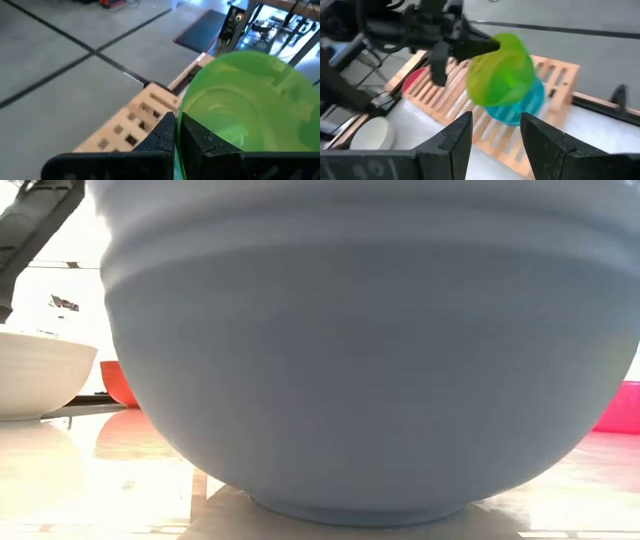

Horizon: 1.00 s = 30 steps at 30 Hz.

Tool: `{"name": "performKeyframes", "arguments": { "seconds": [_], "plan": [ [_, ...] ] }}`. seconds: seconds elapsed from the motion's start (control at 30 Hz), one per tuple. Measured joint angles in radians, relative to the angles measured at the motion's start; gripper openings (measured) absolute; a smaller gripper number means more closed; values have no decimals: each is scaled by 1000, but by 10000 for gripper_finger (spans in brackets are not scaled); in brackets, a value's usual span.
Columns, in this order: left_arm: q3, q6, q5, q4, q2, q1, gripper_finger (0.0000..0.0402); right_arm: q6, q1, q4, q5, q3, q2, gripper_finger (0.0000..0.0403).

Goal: Place and stack bowls onto a shelf
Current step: Stack the small green transparent bowl on top of the small blue transparent bowl on the shelf

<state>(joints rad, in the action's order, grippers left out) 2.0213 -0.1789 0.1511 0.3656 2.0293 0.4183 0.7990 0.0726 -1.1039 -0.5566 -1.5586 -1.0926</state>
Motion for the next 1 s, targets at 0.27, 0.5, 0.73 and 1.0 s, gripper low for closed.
{"name": "performKeyframes", "arguments": {
  "seconds": [0.27, 0.5, 0.73, 1.0],
  "plan": [
    [59, 6, -46, 73, 53, -1, 0, 24, 0, -47, -19, 0, 6, 191],
    [58, 49, -48, 109, 52, 0, 2, 23, 15, -49, -21, 0, 7, 191],
    [58, 38, -66, 126, 51, 2, 66, 21, 26, -56, -22, 0, 7, 192],
    [119, 14, -37, 168, 50, 4, 181, 69, 83, -228, -42, 5, -14, 192]
  ]
}}
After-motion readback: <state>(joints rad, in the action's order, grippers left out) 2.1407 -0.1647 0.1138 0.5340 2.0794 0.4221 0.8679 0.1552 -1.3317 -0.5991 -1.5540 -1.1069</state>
